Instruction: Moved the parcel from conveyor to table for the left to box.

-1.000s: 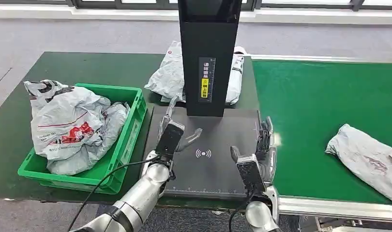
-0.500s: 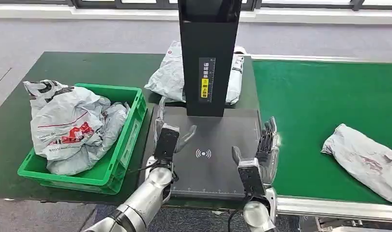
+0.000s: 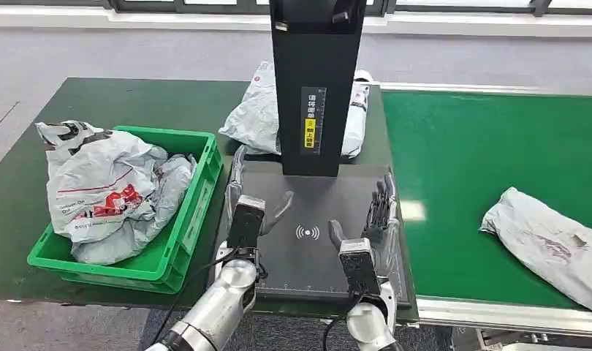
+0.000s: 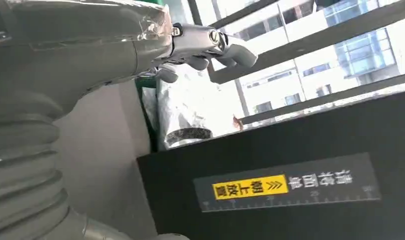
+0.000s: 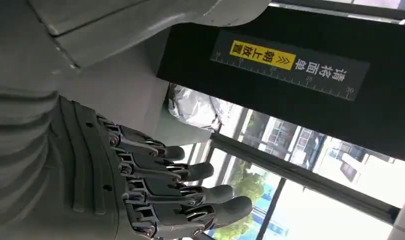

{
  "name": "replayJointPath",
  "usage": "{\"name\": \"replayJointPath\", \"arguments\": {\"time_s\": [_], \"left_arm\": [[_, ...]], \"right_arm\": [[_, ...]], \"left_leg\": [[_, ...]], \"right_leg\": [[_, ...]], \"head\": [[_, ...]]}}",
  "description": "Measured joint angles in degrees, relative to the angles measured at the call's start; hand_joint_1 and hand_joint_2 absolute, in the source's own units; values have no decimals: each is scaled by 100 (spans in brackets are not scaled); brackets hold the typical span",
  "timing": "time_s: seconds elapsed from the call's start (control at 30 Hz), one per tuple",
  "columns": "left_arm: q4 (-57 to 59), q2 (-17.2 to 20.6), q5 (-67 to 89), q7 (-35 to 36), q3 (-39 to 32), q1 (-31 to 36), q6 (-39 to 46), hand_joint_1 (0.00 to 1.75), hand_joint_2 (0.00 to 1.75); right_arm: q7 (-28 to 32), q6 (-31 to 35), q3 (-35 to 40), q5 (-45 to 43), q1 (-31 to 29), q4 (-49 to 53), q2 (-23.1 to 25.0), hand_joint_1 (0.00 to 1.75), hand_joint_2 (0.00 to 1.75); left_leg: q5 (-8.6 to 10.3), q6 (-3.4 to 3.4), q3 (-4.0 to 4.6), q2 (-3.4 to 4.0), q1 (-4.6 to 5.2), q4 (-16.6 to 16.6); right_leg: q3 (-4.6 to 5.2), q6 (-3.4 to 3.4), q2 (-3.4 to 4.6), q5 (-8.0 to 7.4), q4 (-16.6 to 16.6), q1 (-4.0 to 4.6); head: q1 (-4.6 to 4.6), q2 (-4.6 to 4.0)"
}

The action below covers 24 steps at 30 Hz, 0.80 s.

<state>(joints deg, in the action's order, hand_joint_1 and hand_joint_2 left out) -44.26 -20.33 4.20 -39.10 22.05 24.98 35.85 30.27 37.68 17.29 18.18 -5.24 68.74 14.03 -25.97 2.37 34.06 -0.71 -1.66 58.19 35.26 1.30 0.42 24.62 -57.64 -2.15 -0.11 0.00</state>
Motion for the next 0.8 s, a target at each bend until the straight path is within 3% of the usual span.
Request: {"name": "replayJointPath", "arguments": {"time_s": [0.8], "left_arm": [[-46, 48, -4, 9, -31, -102, -101, 0, 175]], "right_arm": [[-79, 26, 17, 120, -76, -114, 120, 0, 175]], "left_leg": [[0, 0, -1, 1, 1, 1]], "right_leg": [[3, 0, 1, 0, 1, 0]], "head": [[2, 0]]}}
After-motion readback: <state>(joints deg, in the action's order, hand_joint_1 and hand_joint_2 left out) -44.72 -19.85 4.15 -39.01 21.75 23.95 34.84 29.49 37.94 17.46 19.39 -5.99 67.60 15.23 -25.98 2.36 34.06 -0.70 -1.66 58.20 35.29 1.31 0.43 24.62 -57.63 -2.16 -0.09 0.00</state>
